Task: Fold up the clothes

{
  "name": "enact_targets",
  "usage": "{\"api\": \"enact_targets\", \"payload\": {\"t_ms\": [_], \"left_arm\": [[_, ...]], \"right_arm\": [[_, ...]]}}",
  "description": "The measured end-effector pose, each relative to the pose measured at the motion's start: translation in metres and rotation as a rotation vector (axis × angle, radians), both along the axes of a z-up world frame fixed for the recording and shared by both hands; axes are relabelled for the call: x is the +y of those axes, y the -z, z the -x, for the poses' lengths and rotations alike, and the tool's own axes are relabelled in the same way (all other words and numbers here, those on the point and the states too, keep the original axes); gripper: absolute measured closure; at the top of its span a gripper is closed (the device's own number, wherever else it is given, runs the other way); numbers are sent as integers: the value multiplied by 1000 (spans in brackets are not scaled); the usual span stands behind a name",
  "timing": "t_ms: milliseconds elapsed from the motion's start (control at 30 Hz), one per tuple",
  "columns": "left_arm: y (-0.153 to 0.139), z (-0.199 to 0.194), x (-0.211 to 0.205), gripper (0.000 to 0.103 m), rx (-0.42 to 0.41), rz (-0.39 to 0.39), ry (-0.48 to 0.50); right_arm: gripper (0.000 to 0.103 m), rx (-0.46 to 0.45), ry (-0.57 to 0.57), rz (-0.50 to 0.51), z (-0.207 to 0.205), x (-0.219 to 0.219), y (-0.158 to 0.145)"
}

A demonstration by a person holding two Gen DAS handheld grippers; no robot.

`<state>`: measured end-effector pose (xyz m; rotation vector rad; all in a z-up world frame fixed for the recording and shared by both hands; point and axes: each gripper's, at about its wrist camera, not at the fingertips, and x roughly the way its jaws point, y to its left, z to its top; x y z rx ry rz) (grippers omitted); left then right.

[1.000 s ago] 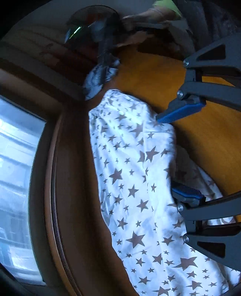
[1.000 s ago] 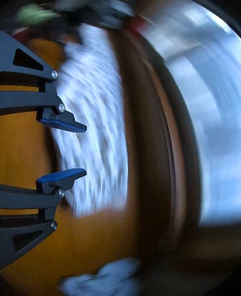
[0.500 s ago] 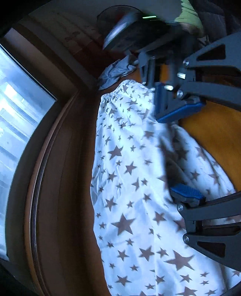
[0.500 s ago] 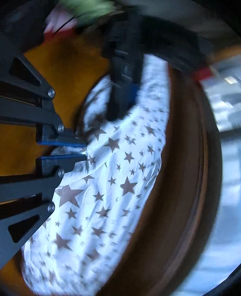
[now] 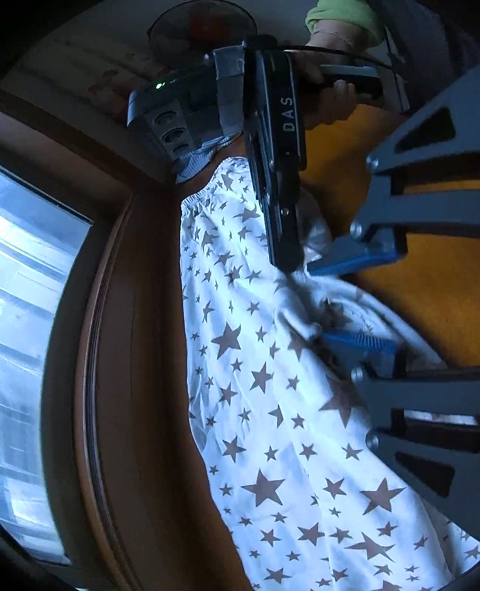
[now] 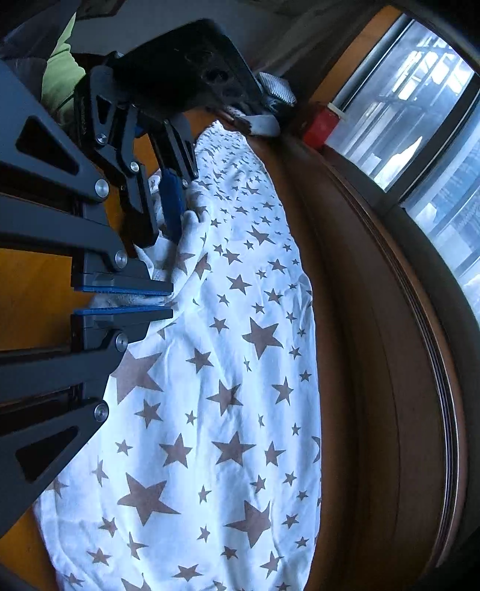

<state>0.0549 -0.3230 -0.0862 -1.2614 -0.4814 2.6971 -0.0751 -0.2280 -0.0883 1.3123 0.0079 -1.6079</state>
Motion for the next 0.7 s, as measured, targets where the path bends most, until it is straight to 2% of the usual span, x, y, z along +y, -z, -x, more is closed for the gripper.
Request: {"api": "enact_targets", "payload": {"t_ms": [267,400,467,567,700], "left_arm": [[11,1,15,83,-55,10,13],[14,-3,5,85,-39,-87,-20],[18,-5,0,85,-47,-108,-45],[23,-6,-2,86,-61,-105,-70],[21,-1,4,86,-52,-62,-82]], "right_arm": [[97,-9,7,36,1,6,-4],[97,23,-4,33,-4,8,-7],[97,36,-9,33,-6,10,-8],[97,59,-16,24,-10,12,-8],[97,78,-22,-1,-14,15,-4]]}}
